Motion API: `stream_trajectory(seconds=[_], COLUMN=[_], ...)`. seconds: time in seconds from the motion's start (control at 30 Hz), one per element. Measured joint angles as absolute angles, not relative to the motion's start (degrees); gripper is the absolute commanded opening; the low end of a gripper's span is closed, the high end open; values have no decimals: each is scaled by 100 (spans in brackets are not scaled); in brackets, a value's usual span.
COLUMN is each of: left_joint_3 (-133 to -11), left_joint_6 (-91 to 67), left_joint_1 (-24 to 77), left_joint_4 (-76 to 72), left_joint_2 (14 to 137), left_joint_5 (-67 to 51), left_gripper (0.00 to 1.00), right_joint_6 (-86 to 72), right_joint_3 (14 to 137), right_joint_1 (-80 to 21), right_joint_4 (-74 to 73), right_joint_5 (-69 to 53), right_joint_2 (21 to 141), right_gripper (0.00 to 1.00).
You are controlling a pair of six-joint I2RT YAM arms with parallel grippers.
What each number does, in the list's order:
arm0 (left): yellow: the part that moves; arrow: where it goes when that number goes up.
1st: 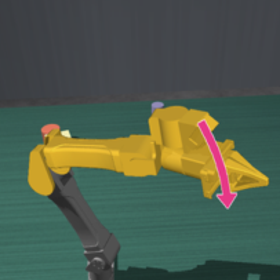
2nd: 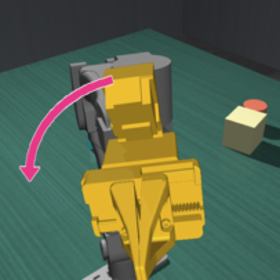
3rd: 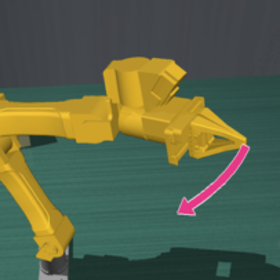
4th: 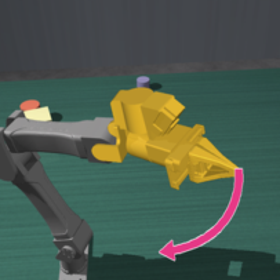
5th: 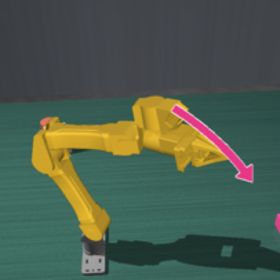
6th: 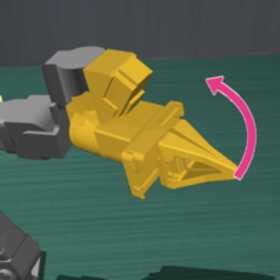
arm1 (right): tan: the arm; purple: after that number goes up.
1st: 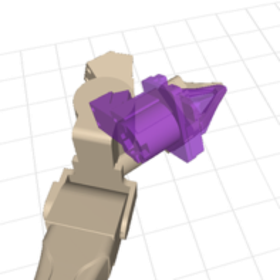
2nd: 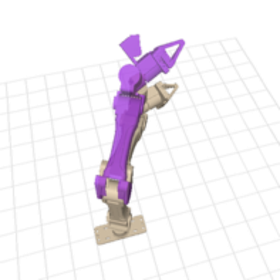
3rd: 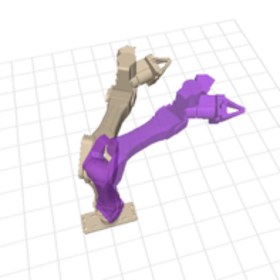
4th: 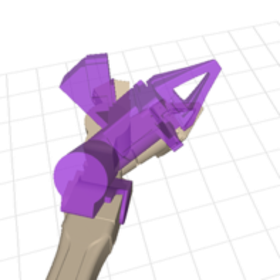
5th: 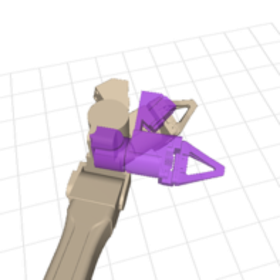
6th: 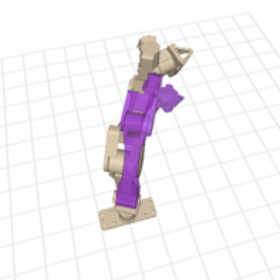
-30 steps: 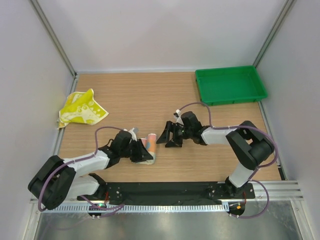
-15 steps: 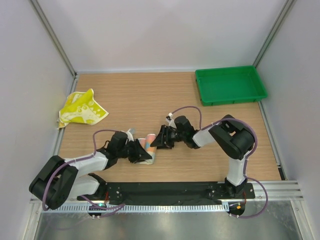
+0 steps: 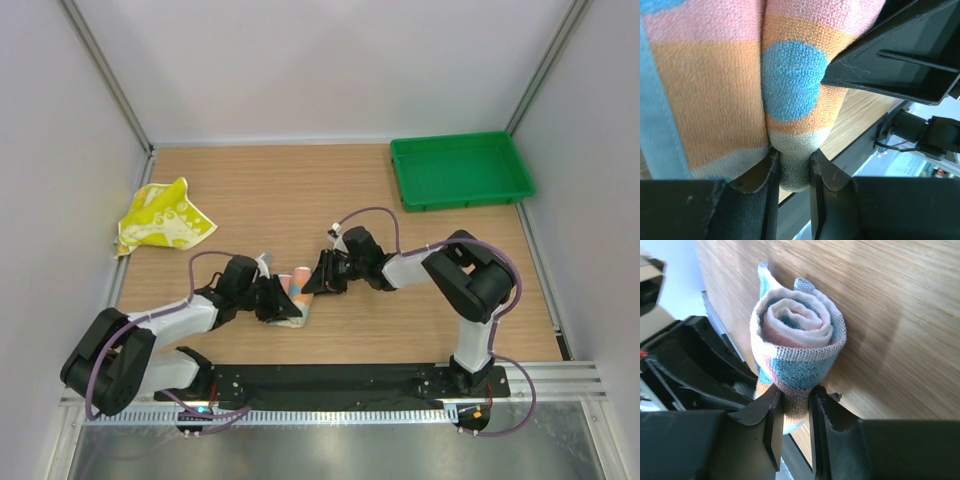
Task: Roll the towels
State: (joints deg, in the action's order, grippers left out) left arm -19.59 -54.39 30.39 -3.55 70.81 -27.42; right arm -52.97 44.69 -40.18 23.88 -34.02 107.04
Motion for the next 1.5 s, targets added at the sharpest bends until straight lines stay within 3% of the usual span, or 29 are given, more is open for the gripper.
stream_trajectory(seconds=[0.3, 0.57, 0.67, 0.7, 0.83, 1.0, 1.23, 1.5], left_joint_3=[-2250, -3026, -3282, -3341, -3489, -3830, -4803, -5256], left_joint_6=[-4908, -4560, -4473, -4464, -4431, -4338, -3854, -3476], left_joint_1=[3103, 3601, 3863, 3964, 4298, 4733, 5802, 6694], left_joint_4=[467, 617, 657, 687, 882, 1433, 2565, 2847], left_joint_2=[6807, 7634, 7920, 7970, 8014, 7996, 7743, 7859], left_joint_5=[-2320, -2196, -2073, -2008, -1691, -1022, 843, 1938], left_gripper=[21, 31, 43, 56, 67, 70, 70, 70], right_joint_6=[-4807, -4497, -4421, -4390, -4316, -4235, -4128, -4040], right_joint_3=[4890, 4932, 4976, 5002, 5043, 5175, 5395, 5590], right_joint_1=[-4128, -4143, -4119, -4110, -4086, -4064, -4053, -4036], right_joint_4=[840, -742, -1210, -1330, -1634, -1802, -2086, -2362], right_joint_5=[-2939, -1973, -1695, -1629, -1466, -1437, -1356, -1315], right_joint_2=[10342, 9472, 9314, 9308, 9323, 9456, 9533, 9605], right_gripper=[16, 16, 16, 16, 16, 16, 16, 16])
